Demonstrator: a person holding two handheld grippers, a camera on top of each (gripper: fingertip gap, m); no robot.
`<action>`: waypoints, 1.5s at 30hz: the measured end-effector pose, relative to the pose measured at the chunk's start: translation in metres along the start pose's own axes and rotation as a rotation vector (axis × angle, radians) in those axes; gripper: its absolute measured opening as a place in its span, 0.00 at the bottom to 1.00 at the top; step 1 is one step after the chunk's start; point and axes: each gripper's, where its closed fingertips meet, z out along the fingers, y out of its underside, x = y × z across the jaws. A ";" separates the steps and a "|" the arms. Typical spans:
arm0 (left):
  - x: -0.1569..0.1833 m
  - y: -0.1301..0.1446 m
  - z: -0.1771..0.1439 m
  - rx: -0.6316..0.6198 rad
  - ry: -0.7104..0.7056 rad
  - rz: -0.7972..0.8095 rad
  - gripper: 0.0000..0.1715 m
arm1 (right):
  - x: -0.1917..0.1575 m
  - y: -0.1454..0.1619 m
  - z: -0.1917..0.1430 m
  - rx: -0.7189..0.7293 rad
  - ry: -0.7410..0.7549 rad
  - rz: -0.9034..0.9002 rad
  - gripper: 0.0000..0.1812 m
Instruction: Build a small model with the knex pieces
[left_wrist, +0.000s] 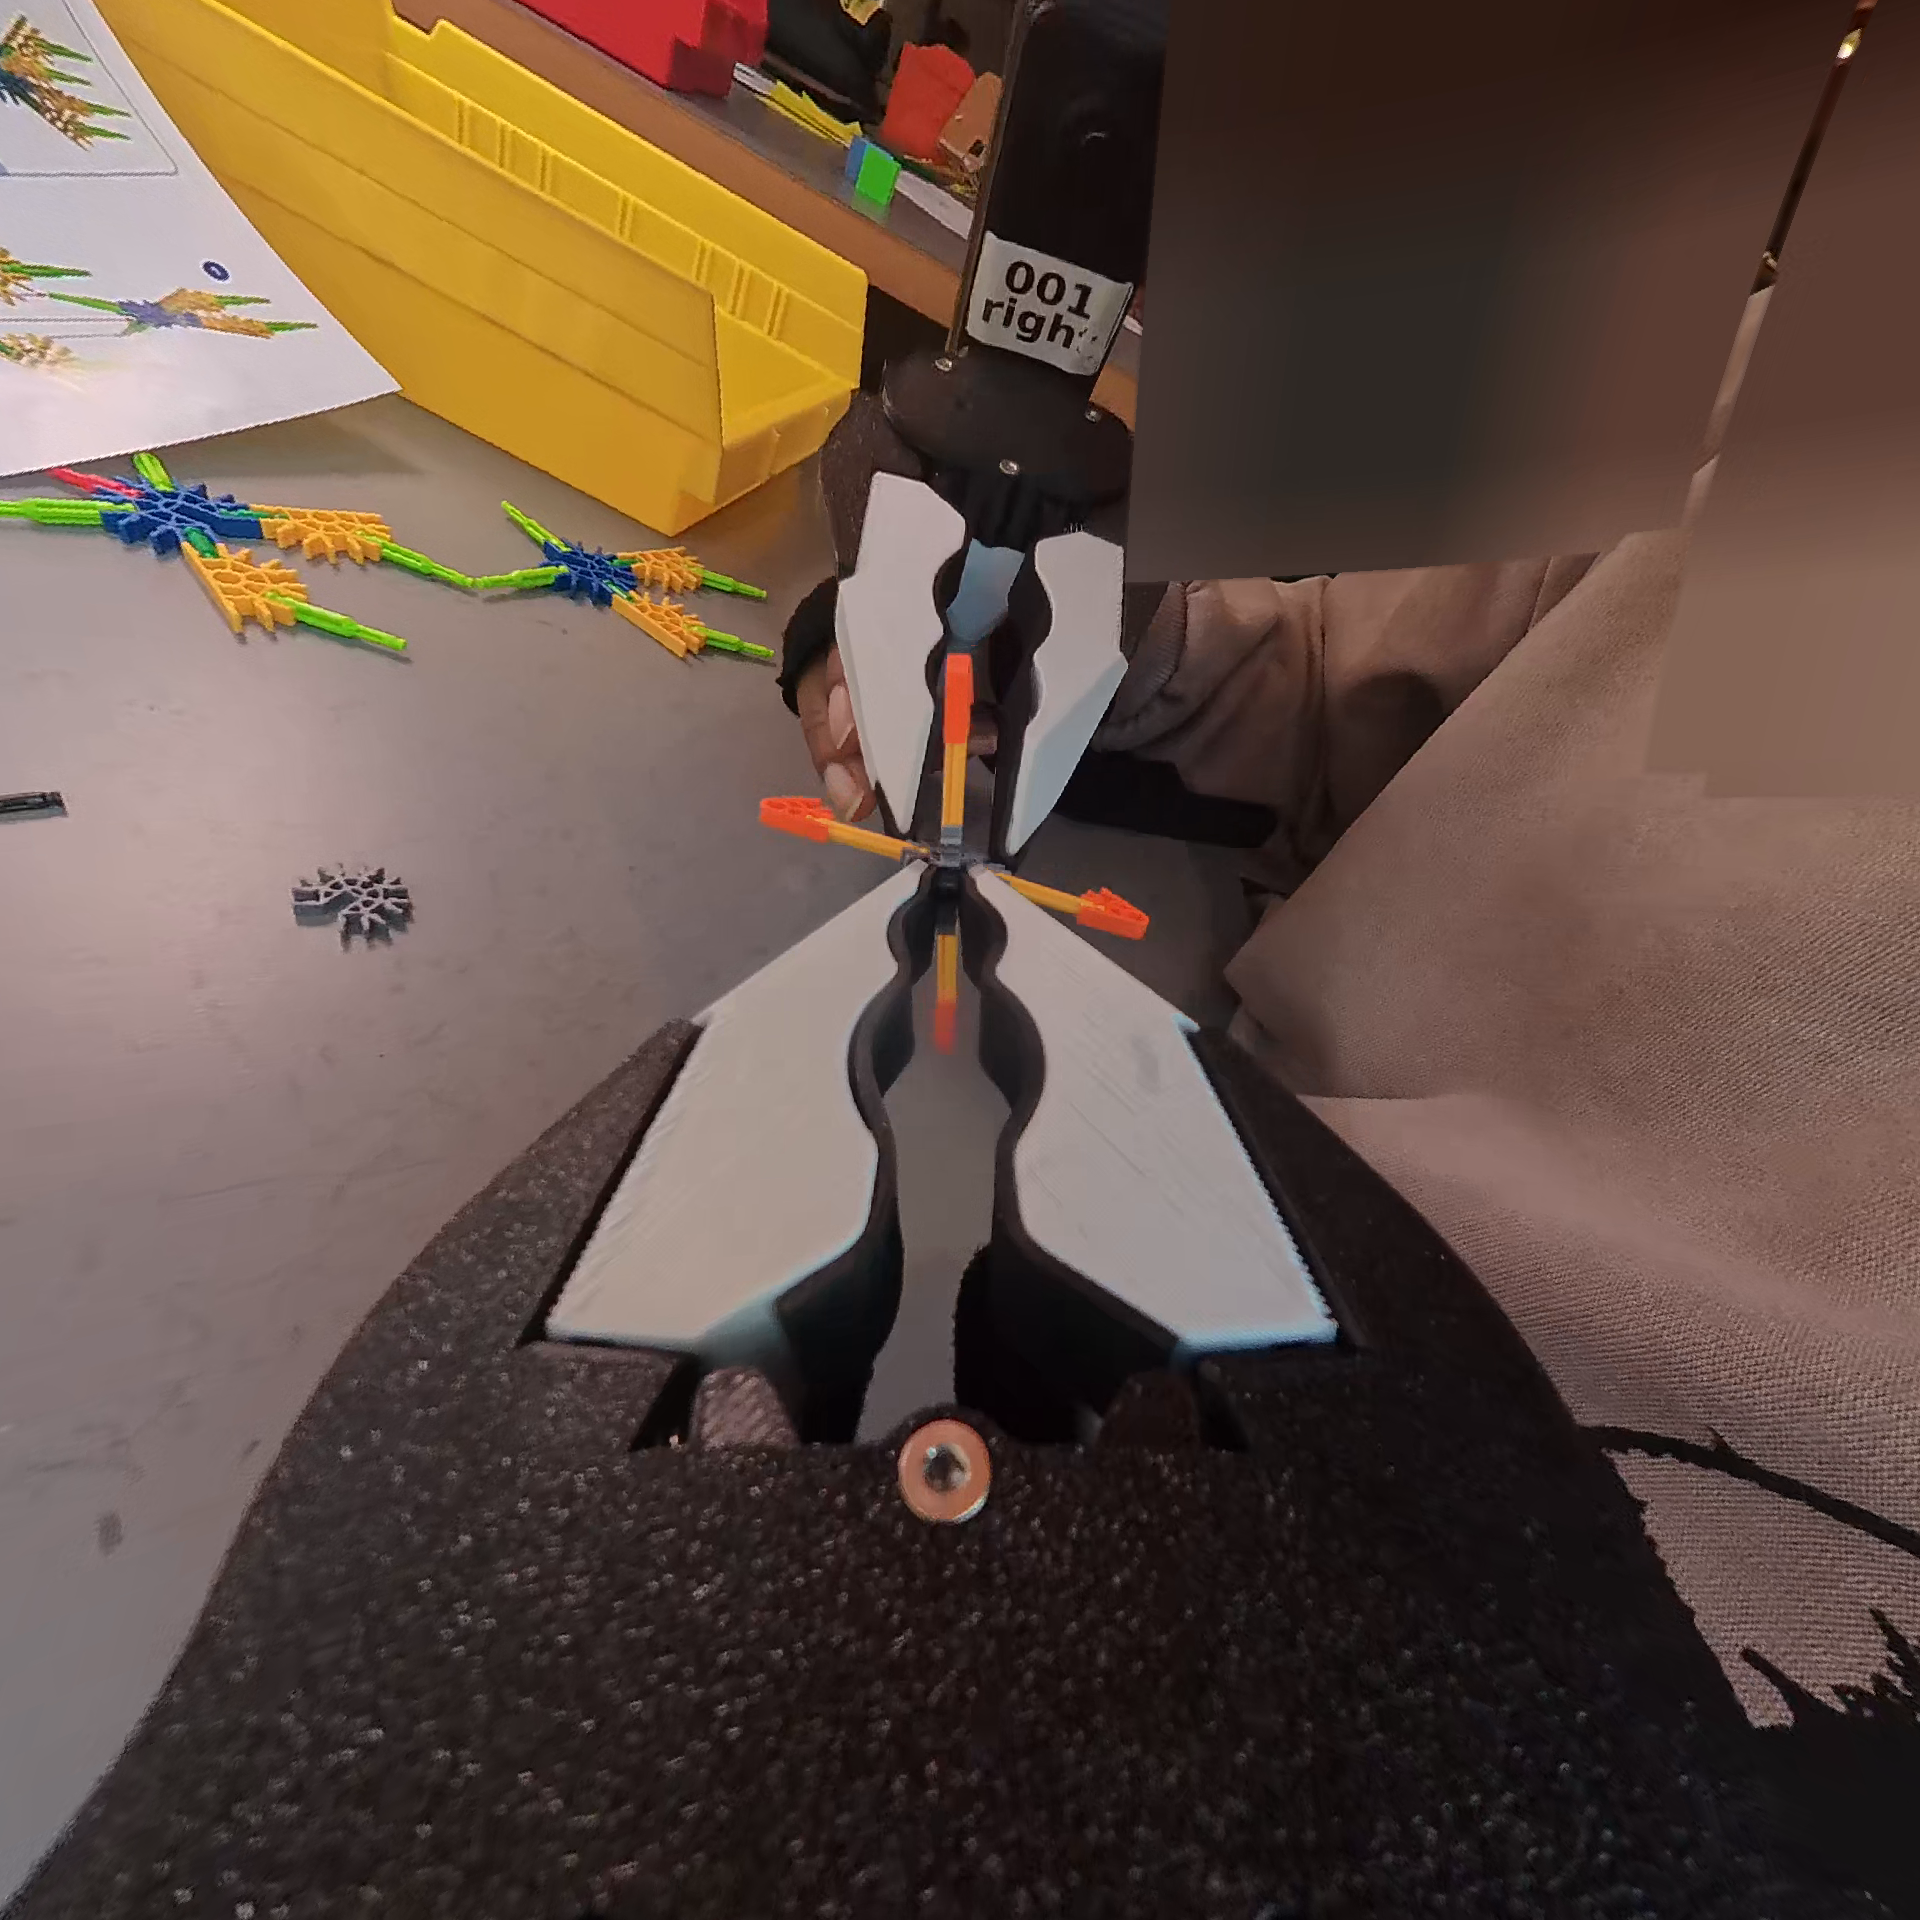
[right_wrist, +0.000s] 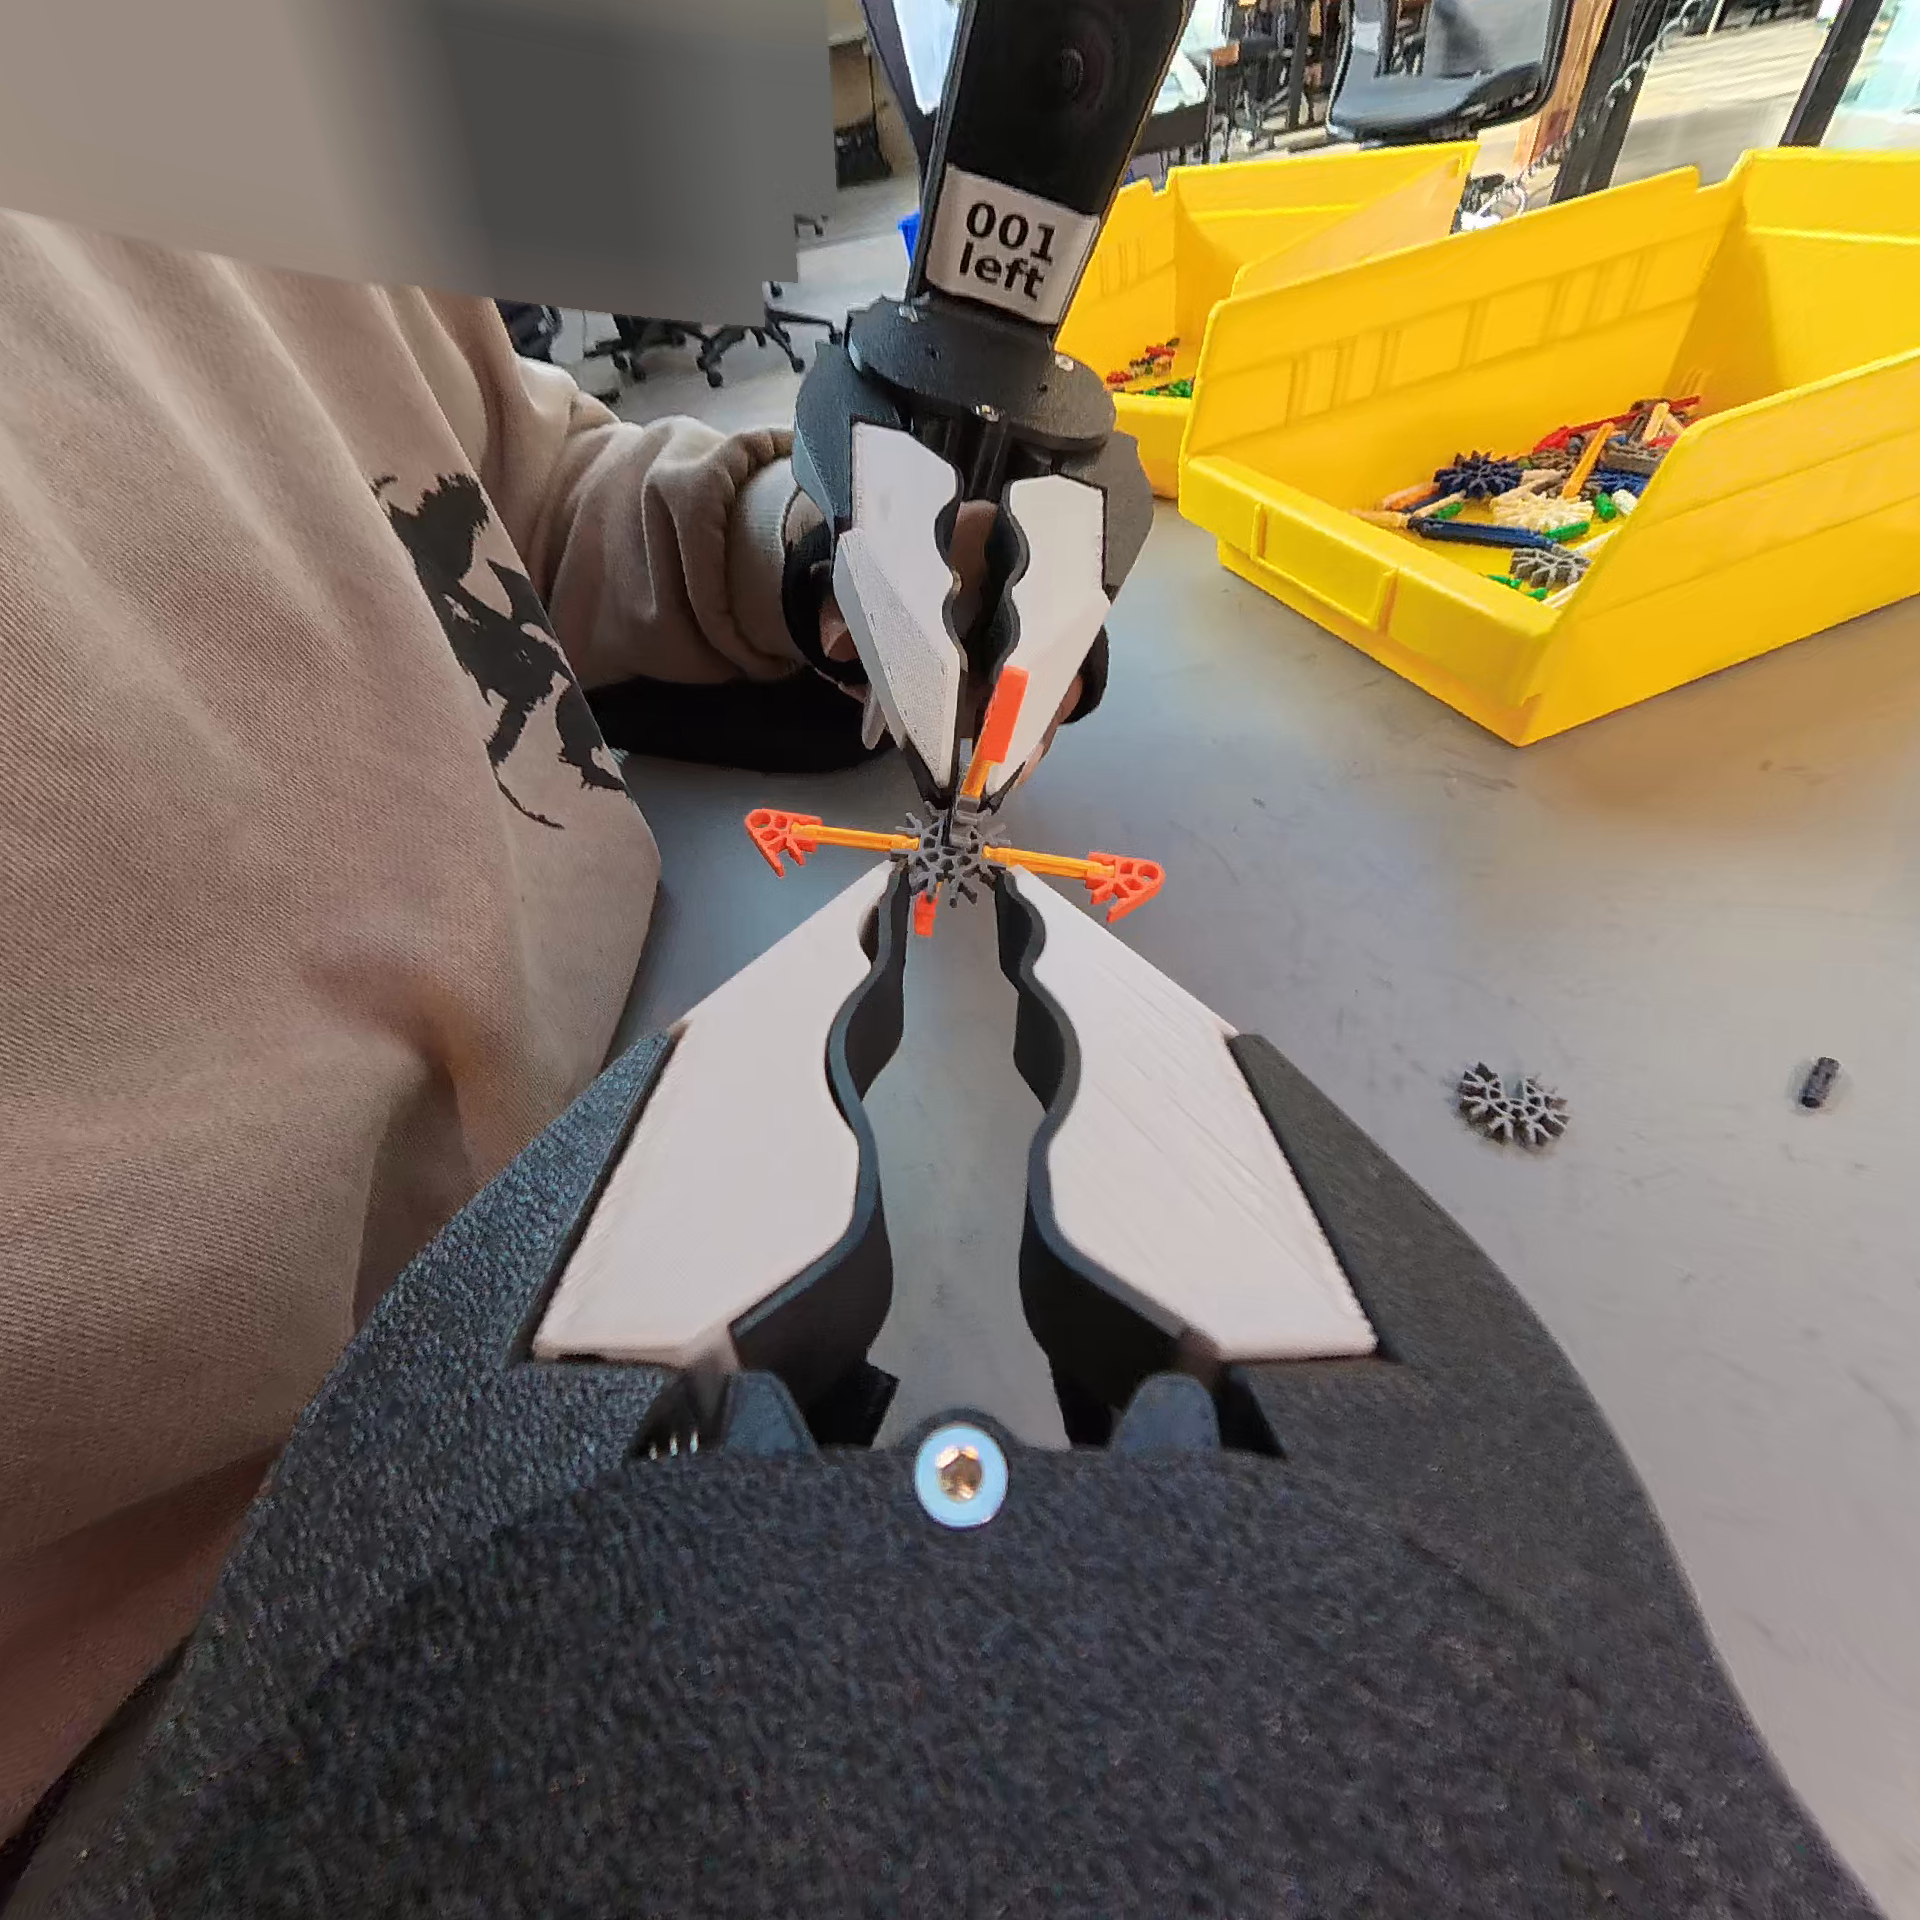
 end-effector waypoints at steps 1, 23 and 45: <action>-0.001 0.002 0.001 -0.018 -0.011 0.016 0.02 | 0.001 0.003 0.001 -0.024 0.009 -0.017 0.08; -0.029 0.060 0.027 -0.442 -0.187 0.239 0.02 | 0.015 0.061 0.016 -0.400 0.129 -0.210 0.09; -0.032 0.082 0.006 -0.537 -0.195 0.267 0.04 | 0.012 0.073 0.018 -0.460 0.112 -0.200 0.01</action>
